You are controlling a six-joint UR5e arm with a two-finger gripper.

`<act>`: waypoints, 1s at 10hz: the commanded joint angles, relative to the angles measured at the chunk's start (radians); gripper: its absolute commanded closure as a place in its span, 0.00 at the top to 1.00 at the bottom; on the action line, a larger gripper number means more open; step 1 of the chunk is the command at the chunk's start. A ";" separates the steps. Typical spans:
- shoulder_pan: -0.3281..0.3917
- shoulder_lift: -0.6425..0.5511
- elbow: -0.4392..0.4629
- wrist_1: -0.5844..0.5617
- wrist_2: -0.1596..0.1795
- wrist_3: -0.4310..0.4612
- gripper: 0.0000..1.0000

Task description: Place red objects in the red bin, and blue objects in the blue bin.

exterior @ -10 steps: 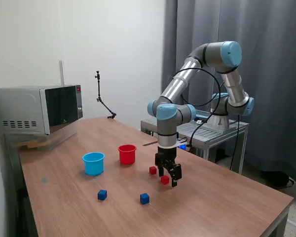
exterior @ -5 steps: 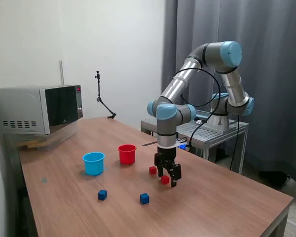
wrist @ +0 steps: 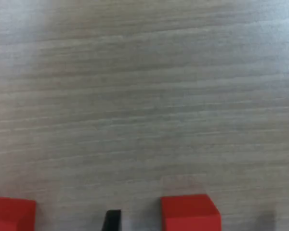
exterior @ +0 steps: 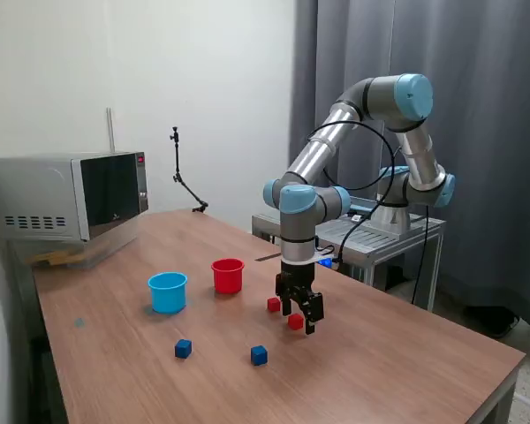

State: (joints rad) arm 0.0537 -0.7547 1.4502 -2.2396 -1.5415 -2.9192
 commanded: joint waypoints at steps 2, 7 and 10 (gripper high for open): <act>0.000 0.000 0.002 0.000 0.000 0.000 1.00; 0.000 0.000 0.002 0.000 0.000 0.000 0.00; 0.005 0.000 0.002 0.000 -0.002 0.000 0.00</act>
State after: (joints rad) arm 0.0556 -0.7552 1.4524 -2.2398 -1.5424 -2.9192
